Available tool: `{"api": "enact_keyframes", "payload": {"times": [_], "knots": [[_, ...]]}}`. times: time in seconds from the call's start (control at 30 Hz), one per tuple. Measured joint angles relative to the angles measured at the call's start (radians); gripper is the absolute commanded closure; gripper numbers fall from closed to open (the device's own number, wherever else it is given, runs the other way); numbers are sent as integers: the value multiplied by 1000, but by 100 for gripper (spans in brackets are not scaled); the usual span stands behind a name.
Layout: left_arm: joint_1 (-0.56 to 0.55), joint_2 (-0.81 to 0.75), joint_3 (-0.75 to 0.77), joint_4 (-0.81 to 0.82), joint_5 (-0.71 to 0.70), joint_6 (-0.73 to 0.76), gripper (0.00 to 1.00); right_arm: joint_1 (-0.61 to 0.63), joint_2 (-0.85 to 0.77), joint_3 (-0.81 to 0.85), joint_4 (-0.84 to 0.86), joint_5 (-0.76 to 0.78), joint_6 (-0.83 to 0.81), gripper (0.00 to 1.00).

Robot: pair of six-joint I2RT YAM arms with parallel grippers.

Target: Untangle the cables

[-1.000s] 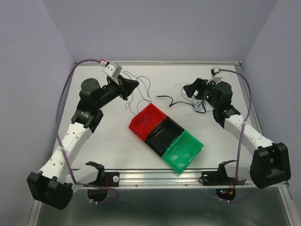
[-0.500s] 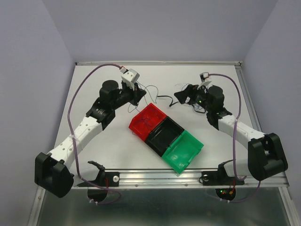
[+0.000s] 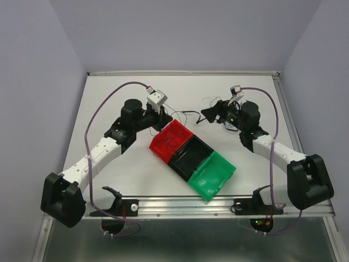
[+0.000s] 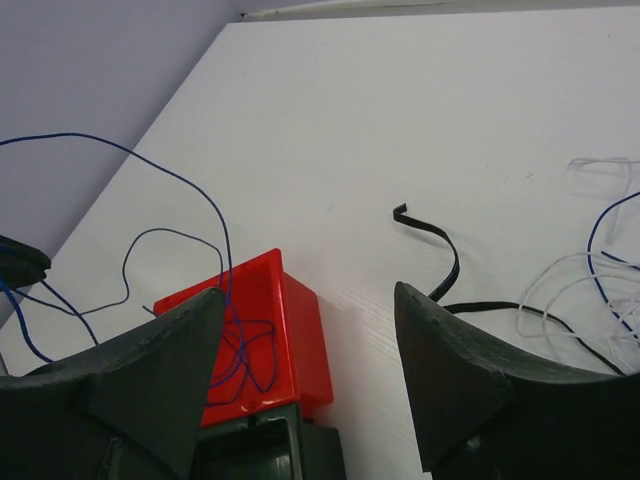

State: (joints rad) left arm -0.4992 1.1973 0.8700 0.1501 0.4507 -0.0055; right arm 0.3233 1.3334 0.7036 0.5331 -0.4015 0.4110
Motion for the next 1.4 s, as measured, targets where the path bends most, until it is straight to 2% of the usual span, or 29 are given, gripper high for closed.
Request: {"api": "enact_keyframes", "payload": {"times": [0.2,0.5,0.83,0.93,1.17,1.4], "knots": [[-31,-63,-14,14,52,9,100,0,-3,-2,0,0,0,27],[-102,-162,-45,51,50,34,100,0,-35,-27,6,2,0,29],[-112,-60,-51,94,47,-15,100,0,-56,-33,6,13,0,31],[-80,-56,-85,109,16,-51,100,1,-58,-33,6,17,0,31],[81,-93,-196,201,-22,-179,100,4,-69,-45,7,24,0,33],[95,-87,-214,218,-45,-183,100,5,-86,-53,6,28,0,34]]}}
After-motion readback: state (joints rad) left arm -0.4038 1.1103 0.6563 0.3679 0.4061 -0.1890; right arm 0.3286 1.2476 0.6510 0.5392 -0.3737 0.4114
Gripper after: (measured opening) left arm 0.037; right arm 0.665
